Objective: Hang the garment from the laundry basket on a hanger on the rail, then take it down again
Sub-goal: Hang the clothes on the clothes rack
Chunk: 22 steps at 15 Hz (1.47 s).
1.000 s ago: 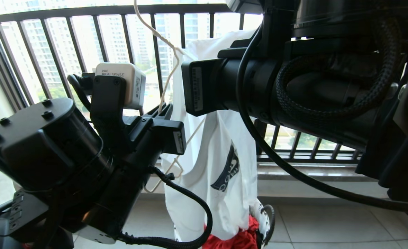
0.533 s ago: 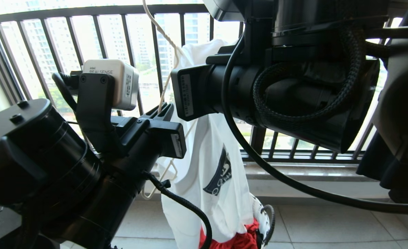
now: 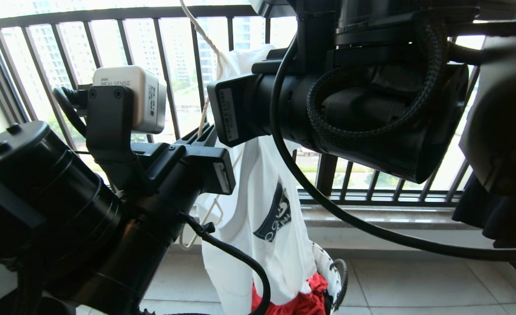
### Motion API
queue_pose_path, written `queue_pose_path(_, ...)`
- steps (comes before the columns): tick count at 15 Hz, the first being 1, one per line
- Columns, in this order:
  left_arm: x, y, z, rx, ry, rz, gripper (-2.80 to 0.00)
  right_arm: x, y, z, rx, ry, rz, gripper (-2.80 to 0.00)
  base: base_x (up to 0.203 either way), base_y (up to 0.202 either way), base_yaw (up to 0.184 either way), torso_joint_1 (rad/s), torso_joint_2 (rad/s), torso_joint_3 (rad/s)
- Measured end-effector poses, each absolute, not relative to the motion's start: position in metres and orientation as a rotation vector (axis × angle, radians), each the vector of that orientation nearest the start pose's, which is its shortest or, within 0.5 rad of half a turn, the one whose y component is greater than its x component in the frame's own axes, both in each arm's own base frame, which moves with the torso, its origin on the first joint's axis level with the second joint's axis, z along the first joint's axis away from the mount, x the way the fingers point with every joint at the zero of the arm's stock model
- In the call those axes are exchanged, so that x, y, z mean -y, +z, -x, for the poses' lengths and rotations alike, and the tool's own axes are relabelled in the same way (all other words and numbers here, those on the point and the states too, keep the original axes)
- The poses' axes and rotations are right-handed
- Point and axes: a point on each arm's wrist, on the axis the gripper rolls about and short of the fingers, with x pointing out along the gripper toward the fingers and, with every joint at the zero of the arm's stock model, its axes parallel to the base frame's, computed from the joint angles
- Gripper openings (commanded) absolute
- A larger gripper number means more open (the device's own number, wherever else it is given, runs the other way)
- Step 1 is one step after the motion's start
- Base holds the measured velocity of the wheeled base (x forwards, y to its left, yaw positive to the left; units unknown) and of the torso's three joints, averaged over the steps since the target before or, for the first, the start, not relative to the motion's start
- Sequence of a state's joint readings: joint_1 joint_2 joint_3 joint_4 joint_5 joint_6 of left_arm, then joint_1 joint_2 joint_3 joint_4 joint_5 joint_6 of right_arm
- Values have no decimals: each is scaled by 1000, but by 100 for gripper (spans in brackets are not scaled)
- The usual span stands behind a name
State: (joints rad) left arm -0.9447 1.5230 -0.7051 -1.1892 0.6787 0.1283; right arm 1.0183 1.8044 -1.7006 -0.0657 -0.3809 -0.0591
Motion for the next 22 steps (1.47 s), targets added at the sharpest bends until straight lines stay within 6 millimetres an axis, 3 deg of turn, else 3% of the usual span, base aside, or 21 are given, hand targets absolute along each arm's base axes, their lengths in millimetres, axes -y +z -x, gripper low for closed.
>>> queue_pose_path(6,195,262,-158,290,-245,161,-280,-297,346,-195,3,619,105,-280,0,0,0,0,0,0)
queue_pose_path(7,195,262,-158,291,-245,163,-280,-297,345,-196,1,610,107,0,0,0,0,0,0,0)
queue_pose_path(14,192,271,-156,355,-234,219,-280,-301,343,-199,19,572,87,0,0,0,0,0,0,0)
queue_pose_path(17,192,272,-156,357,-233,219,-280,-292,351,-194,30,532,76,0,0,0,0,0,0,0)
queue_pose_path(18,192,272,-156,358,-234,220,-280,-286,354,-191,32,519,75,-280,0,0,0,0,0,0)
queue_pose_path(22,191,274,-155,362,-239,229,-280,-255,363,-176,12,456,95,-280,0,0,0,0,0,0)
